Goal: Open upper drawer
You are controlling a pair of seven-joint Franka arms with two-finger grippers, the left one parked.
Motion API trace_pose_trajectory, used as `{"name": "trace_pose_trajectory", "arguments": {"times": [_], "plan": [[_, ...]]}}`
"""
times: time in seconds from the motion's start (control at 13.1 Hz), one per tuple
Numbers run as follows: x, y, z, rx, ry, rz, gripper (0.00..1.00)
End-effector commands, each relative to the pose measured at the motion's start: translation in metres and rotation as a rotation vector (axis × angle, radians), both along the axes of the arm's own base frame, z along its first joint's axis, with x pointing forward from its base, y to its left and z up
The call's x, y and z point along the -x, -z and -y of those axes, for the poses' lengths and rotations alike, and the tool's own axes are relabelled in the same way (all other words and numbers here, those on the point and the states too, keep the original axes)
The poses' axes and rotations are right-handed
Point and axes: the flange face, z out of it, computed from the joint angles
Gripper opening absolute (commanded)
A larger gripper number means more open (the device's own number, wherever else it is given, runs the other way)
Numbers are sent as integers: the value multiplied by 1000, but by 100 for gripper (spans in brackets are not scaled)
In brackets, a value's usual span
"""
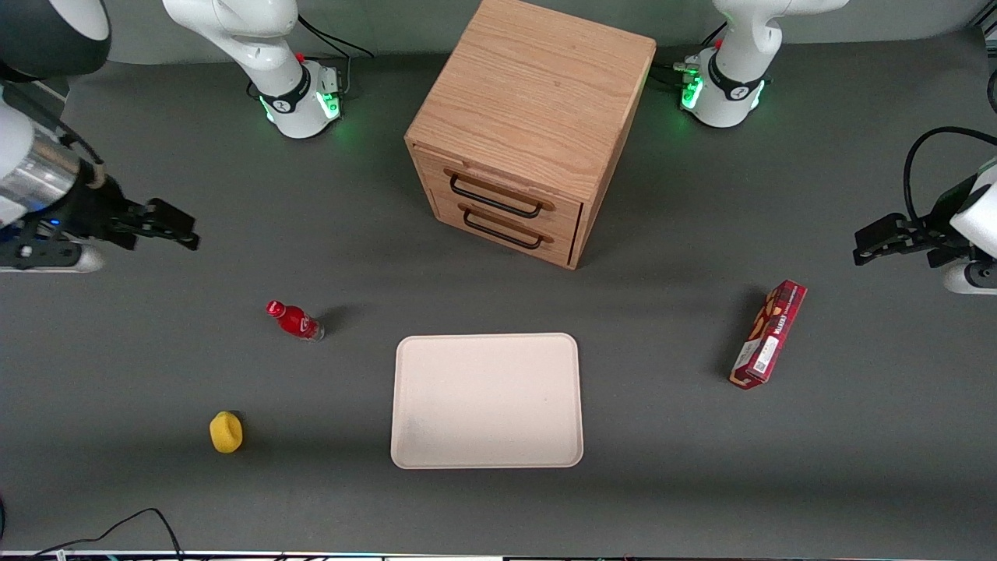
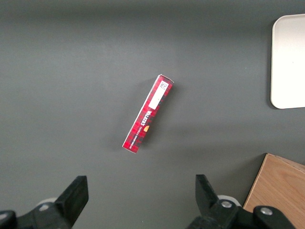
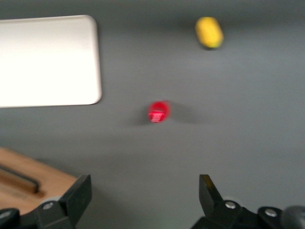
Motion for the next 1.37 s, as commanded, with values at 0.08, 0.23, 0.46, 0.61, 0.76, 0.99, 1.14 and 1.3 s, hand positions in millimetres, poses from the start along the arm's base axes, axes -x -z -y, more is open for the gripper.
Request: {"name": "trace_pose_trajectory", "arguments": {"times": [0.08, 0.23, 0.46, 0.61, 0.76, 0.99, 1.14, 1.3], "plan": [[-21, 2, -107, -95, -216, 8, 100], [-26, 22, -169, -150, -399, -5, 100], [-27, 68, -247, -263, -685, -35, 100], [-21, 86, -276, -278, -734, -42, 100], [-10, 102, -300, -292, -759, -65, 100], [17, 123, -335, -289, -837, -114, 100], [28, 140, -346, -296, -886, -148, 100], [36, 152, -351, -282, -931, -153, 100]]}}
